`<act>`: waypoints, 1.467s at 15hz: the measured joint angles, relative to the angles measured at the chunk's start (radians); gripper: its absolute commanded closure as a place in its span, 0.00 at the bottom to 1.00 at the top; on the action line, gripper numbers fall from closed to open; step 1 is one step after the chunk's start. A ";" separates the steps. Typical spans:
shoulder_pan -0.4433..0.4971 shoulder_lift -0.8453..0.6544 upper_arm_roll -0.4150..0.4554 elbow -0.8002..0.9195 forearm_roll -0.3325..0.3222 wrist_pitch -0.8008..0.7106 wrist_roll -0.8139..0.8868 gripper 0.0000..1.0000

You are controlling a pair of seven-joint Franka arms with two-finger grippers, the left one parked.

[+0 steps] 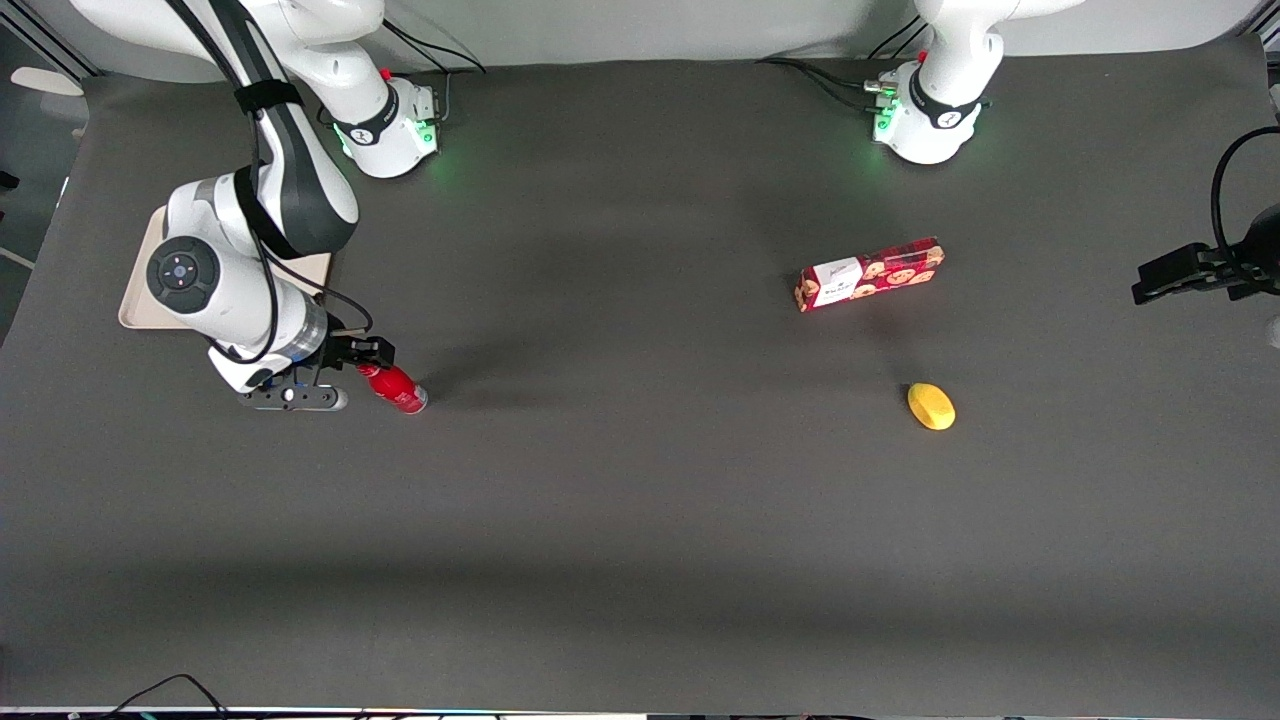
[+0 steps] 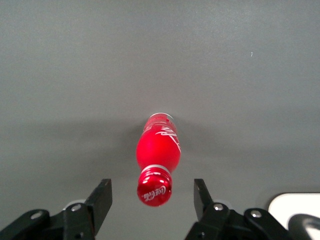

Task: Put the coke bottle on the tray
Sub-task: 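Align the right gripper over the bottle cap end and close on it, then lift the bottle and carry it over the cream tray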

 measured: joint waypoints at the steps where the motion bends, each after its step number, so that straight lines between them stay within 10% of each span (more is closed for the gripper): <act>1: 0.000 -0.005 0.000 -0.023 0.000 0.029 0.000 0.25; 3: 0.000 -0.011 0.000 -0.053 0.000 0.064 0.000 0.28; 7: 0.000 -0.018 0.000 -0.063 0.000 0.074 0.001 0.73; 13: 0.000 -0.023 0.000 -0.064 0.000 0.074 0.001 0.74; 16: 0.000 -0.023 0.000 -0.064 0.000 0.078 0.001 1.00; 22: 0.000 -0.029 -0.001 -0.022 0.000 0.053 0.001 1.00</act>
